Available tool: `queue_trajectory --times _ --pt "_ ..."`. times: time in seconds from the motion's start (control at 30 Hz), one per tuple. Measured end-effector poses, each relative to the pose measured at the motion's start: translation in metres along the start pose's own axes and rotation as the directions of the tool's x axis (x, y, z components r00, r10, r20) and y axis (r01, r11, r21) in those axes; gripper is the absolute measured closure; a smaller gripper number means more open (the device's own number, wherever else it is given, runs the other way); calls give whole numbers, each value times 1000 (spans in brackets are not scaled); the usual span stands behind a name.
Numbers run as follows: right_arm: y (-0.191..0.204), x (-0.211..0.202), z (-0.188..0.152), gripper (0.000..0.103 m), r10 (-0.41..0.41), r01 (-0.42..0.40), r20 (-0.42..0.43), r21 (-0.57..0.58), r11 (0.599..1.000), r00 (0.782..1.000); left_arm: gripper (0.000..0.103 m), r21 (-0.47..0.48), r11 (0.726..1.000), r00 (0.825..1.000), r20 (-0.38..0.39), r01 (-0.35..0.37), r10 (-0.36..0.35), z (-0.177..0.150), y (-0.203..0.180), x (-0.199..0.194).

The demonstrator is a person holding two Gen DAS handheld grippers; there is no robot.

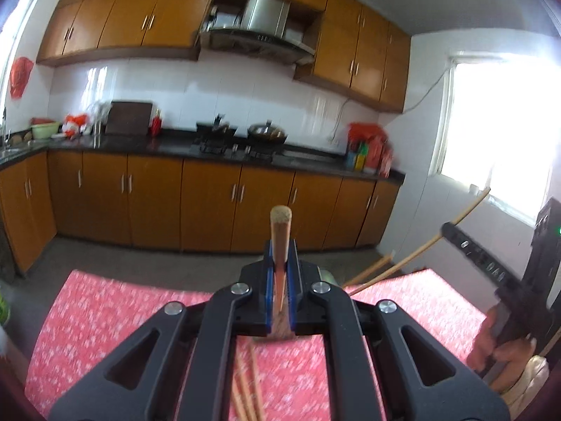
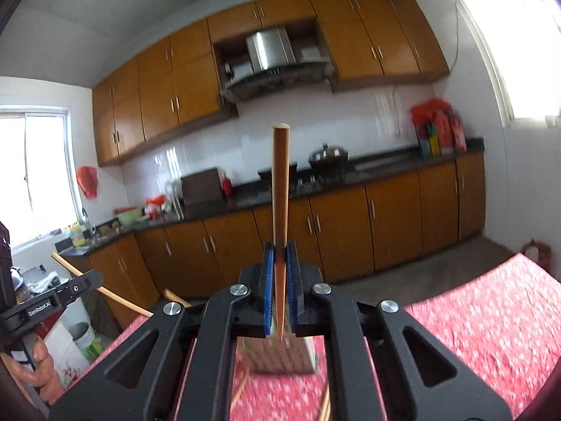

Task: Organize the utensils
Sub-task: 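Insert the chopstick into the holder and open the right gripper while the left gripper releases its own, then grasp a third chopstick with the right gripper while the left gripper grasps another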

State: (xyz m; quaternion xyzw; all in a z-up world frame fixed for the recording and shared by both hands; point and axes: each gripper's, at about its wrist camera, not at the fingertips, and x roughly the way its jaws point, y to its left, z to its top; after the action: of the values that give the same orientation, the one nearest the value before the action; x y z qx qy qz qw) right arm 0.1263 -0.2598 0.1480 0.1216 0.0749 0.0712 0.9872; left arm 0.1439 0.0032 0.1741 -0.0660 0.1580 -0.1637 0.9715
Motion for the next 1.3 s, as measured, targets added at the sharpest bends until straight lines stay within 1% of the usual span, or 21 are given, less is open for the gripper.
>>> queue_trajectory --times 0.07,0.13,0.23,0.3,0.4,0.5,0.63,0.7,0.77,0.83,0.9,0.93,0.97,1.03,1.07,1.13,1.17,1.23,1.3 --pt "3 11 4 95 -5 5 28 -6 1000 1000 96 -6 1000 999 33 8 -8 8 -7 7" --pt "4 24 2 95 -15 16 33 -13 1000 999 96 2 1000 998 58 -1 1 14 -15 20" --pt "3 50 -7 95 -34 34 -1 -30 999 999 96 9 1000 998 62 -20 19 13 -20 47" --pt "3 61 -15 95 -45 44 -38 -34 998 998 96 6 1000 999 41 -25 24 7 -19 67" --pt "-1 75 -30 95 -55 52 -96 -34 998 994 96 -19 999 999 -21 -26 25 -7 -13 98" --pt "-4 83 -40 95 -52 48 -137 -32 998 989 96 -21 999 998 -58 -36 34 -18 -7 116" --pt "2 79 -43 94 -51 43 -137 -57 997 989 95 -24 999 995 -91 -48 46 -29 -1 127" --pt "5 78 -40 90 -50 42 -137 -62 997 989 93 -30 998 994 -92 -52 49 -30 2 128" --pt "4 76 -37 77 -52 44 -129 -60 997 990 88 -35 998 995 -86 -55 52 -30 3 125" --pt "4 69 -34 73 -53 47 -113 -56 997 992 72 -38 997 996 -68 -64 61 -29 6 114" --pt "3 59 -28 73 -57 52 -92 -55 997 994 66 -45 996 996 -44 -77 75 -26 8 102" --pt "2 50 -25 71 -62 58 -79 -53 997 995 61 -49 995 996 -38 -81 79 -24 8 96" --pt "0 45 -24 66 -67 63 -73 -52 997 995 58 -54 995 996 -31 -88 87 -23 9 89" --pt "-7 33 -24 61 -89 86 -64 -48 995 994 46 -58 990 991 -25 -131 130 -23 15 71" --pt "-12 26 -26 60 -108 105 -67 -46 993 992 44 -63 987 989 -27 -148 146 -25 18 65" --pt "-25 17 -40 60 -155 151 -102 -42 988 983 36 -78 977 980 -50 -197 194 -33 28 51" --pt "-31 17 -48 60 -173 170 -127 -38 985 977 35 -79 972 973 -71 -223 218 -39 35 47" --pt "-47 19 -69 60 -201 201 -209 -23 979 957 31 -81 955 953 -134 -285 273 -56 52 44" --pt "-62 27 -102 60 -222 231 -318 -10 973 922 28 -77 941 932 -190 -329 310 -76 67 44"
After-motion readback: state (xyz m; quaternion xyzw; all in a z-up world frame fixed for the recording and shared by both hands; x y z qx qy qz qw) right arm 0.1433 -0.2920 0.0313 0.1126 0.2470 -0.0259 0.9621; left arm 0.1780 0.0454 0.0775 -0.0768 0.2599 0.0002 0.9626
